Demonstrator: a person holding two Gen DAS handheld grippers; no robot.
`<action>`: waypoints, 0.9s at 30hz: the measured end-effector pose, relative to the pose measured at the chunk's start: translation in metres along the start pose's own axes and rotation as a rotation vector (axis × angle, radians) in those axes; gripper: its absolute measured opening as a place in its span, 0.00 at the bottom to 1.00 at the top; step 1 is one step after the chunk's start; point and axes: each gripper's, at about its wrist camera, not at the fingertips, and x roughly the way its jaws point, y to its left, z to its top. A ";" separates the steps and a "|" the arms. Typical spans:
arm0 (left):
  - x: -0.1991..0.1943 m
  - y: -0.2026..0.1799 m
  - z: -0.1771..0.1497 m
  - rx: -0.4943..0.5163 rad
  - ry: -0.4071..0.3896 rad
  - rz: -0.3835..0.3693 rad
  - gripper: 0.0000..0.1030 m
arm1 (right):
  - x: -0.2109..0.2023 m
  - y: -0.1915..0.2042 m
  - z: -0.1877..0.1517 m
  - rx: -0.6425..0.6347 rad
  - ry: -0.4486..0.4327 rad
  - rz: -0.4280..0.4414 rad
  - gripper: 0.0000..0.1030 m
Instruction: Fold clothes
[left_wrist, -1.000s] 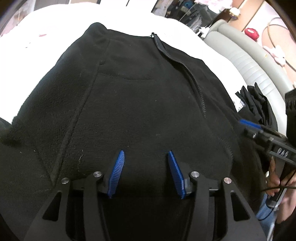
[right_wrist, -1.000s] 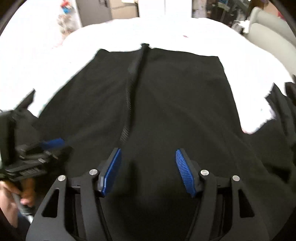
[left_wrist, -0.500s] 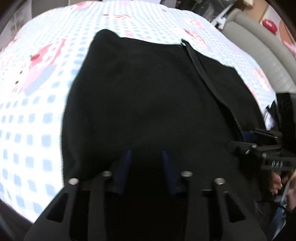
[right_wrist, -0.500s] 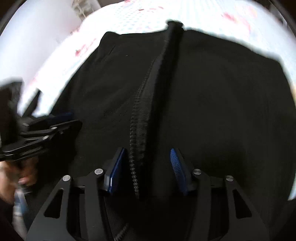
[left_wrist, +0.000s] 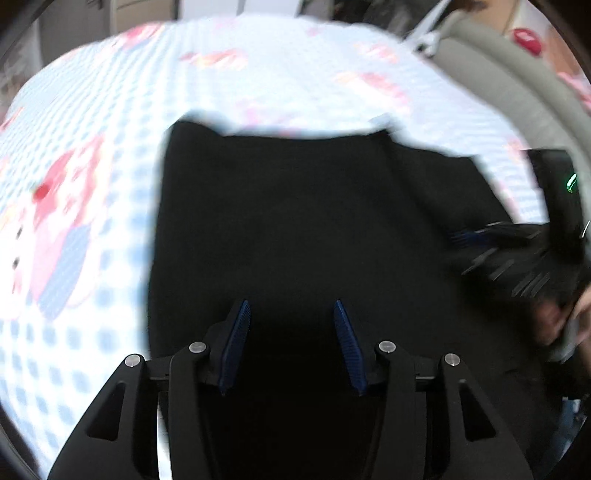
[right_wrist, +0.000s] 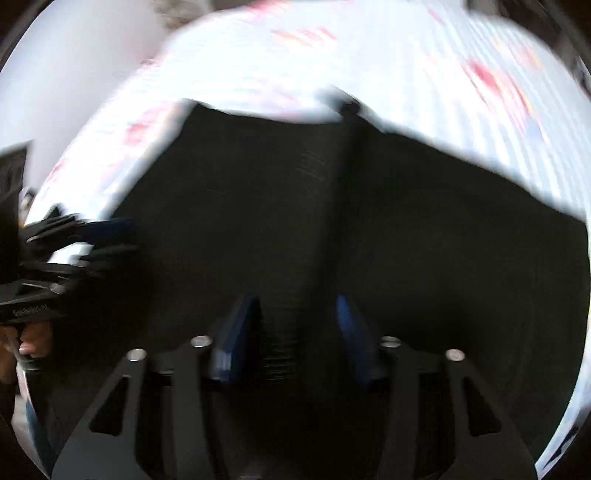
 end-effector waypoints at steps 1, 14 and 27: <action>0.002 0.006 -0.006 0.013 0.010 0.000 0.50 | -0.003 -0.025 -0.002 0.065 0.003 0.050 0.43; 0.020 -0.015 0.065 -0.022 -0.020 0.004 0.51 | 0.007 -0.011 0.038 0.052 -0.062 -0.043 0.59; -0.092 -0.154 -0.072 0.161 -0.119 -0.147 0.49 | -0.150 0.034 -0.090 0.104 -0.109 0.159 0.64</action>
